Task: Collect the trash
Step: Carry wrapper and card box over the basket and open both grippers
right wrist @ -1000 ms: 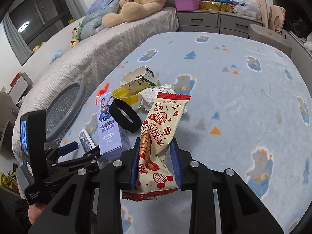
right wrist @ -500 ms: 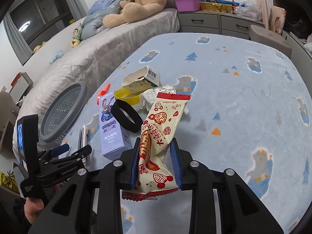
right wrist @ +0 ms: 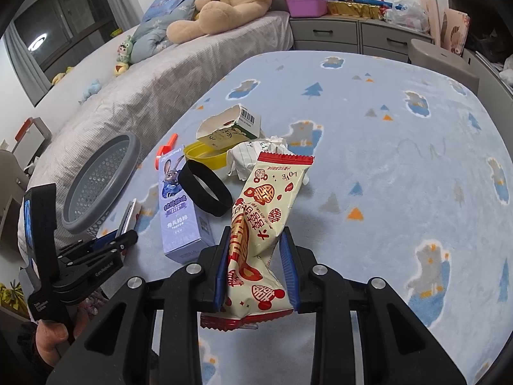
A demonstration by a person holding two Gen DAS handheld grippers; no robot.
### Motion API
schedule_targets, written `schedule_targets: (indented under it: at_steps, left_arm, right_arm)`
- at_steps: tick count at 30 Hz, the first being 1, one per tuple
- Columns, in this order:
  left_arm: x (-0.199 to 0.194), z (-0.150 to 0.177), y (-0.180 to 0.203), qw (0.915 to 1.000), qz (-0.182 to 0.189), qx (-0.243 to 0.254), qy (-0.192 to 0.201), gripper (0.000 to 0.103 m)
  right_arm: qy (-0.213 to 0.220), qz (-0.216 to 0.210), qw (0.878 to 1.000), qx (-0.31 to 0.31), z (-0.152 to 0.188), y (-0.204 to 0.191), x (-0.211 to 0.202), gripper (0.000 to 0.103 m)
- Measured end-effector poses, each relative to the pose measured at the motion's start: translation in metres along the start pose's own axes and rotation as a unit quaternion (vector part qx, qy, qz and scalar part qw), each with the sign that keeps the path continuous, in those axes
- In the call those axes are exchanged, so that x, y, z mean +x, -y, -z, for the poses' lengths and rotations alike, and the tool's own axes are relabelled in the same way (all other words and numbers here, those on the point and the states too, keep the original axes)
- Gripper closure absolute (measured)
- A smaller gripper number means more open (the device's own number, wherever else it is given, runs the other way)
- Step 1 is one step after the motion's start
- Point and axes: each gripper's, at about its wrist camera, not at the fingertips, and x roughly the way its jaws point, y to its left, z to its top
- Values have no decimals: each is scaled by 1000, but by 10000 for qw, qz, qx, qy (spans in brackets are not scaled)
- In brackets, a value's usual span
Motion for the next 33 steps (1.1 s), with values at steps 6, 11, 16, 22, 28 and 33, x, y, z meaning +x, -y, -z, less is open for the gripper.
schedule_targets:
  at_steps: [6, 11, 16, 22, 28, 33]
  left_arm:
    - [-18, -1, -17, 9997, 109, 84, 179, 81]
    - [-42, -16, -41, 9987, 88, 114, 494, 81]
    - [-60, -36, -71, 9964, -112, 128, 825, 81]
    - [-66, -61, -112, 9939, -329, 64, 1052, 81]
    - [-56, -80, -153, 9926, -543, -31, 1089, 81]
    - [-43, -91, -183, 9919, -659, -257, 1051, 81]
  right_arm:
    - [-4, 14, 10000, 1, 1, -8, 2, 74]
    - [109, 97, 9995, -262, -5, -33, -3, 74]
    - [264, -86, 9988, -394, -18, -65, -6, 74]
    - [297, -440, 9968, -592, -41, -116, 12, 74]
    - [208, -865, 9924, -846, -63, -173, 47, 74]
    - [48, -1115, 9869, -1166, -73, -217, 78, 74]
